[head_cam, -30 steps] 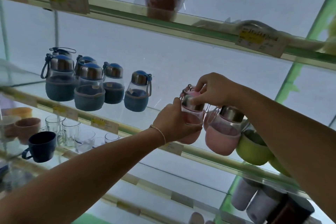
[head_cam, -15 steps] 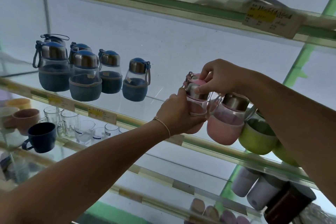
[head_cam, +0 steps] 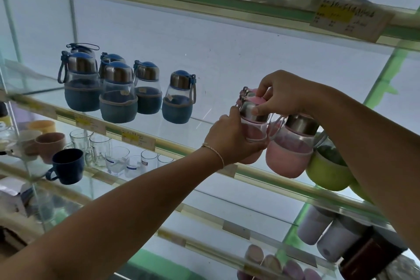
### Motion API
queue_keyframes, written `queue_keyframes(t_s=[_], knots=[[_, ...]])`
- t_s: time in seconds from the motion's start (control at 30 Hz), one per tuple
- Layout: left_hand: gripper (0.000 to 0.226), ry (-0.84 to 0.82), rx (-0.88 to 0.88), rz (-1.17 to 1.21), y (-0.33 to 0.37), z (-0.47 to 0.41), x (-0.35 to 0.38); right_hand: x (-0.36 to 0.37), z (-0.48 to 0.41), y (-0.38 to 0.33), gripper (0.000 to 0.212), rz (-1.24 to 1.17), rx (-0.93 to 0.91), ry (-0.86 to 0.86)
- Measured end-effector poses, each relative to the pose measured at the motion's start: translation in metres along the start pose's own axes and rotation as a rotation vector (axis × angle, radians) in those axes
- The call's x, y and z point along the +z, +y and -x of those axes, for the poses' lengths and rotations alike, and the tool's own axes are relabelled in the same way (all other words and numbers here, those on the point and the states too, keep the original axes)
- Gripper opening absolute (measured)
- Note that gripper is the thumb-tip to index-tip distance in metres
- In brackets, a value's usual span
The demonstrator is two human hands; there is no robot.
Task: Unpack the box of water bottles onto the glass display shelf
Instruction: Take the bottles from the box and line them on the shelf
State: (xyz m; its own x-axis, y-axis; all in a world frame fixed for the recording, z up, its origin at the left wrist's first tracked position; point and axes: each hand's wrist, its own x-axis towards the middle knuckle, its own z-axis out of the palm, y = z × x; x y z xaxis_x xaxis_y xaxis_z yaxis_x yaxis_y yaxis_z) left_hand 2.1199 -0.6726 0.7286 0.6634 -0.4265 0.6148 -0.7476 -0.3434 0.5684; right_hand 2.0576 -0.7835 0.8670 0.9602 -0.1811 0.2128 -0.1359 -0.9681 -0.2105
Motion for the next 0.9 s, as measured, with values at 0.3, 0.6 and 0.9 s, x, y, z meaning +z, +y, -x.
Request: queue_keyframes(t_s=[0.3, 0.6, 0.9], knots=[[0.087, -0.028, -0.156, 0.097, -0.001, 0.013, -0.004, 0.002, 0.004, 0.000, 0.028, 0.038, -0.011, 0.019], [0.115, -0.084, -0.231, 0.031, -0.012, 0.015, -0.025, 0.002, 0.008, -0.003, 0.030, 0.062, -0.007, 0.022], [0.119, -0.234, -0.236, 0.141, -0.007, 0.011, -0.019, 0.001, 0.009, -0.004, 0.029, 0.058, -0.002, 0.021]])
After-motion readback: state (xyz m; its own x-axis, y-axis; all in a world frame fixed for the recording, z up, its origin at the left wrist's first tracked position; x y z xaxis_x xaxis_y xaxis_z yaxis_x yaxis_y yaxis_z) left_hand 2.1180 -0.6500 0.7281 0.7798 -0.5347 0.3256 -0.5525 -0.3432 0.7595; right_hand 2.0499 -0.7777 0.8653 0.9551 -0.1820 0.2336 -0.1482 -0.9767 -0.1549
